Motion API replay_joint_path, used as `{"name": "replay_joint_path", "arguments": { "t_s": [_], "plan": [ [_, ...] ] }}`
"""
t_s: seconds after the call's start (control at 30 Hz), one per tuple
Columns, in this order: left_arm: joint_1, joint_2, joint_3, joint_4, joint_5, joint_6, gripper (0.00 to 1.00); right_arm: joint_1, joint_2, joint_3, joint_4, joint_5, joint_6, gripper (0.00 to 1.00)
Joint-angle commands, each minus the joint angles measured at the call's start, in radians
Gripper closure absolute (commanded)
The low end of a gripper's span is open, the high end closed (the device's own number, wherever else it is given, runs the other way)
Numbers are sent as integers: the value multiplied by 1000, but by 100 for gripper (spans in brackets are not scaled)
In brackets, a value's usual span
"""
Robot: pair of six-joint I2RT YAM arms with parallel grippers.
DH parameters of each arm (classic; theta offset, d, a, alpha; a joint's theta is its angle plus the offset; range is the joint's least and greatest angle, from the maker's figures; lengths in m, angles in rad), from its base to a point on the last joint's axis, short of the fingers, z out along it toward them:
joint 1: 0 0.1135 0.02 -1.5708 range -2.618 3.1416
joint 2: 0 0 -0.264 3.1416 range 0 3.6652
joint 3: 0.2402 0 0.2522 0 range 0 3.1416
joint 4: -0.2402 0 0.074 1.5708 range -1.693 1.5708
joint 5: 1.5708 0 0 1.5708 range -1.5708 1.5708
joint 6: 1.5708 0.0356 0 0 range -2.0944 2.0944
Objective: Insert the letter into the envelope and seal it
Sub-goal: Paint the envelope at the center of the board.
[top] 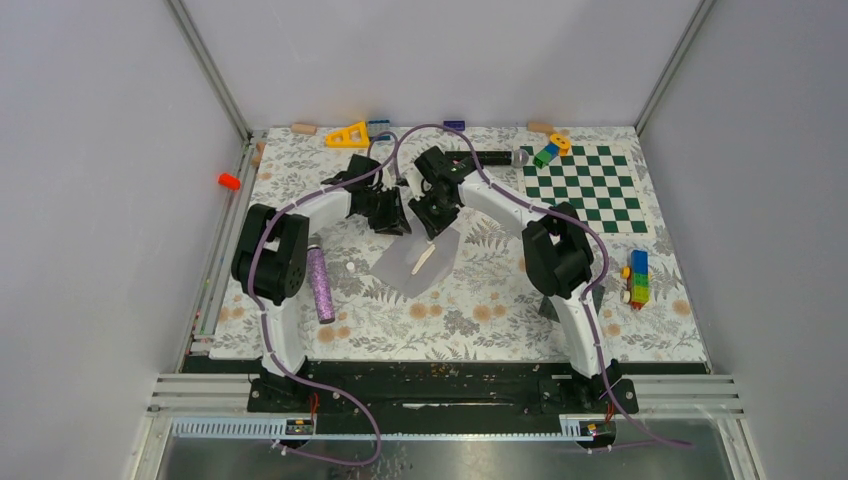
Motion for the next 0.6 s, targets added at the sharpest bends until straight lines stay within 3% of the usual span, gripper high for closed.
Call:
{"name": "replay_joint_path", "arguments": {
  "t_s": [0.0,0.2,0.33,0.47,0.57],
  "plan": [
    [-4,-11,15,-69,59,71,68,-6,-23,39,-34,48,-3,100],
    [11,-50,-54,-36,-7,96,53,-9,-19,37,-37,56,-13,100],
    [11,-58,-73,-6,41,90,45,-13,-13,54,-56,65,-16,100],
    [10,-42,-72,-10,96,81,52,-16,-15,57,-57,61,-13,100],
    [10,-23,-79,-10,90,71,67,-16,-13,60,-57,49,-7,100]
  ]
}}
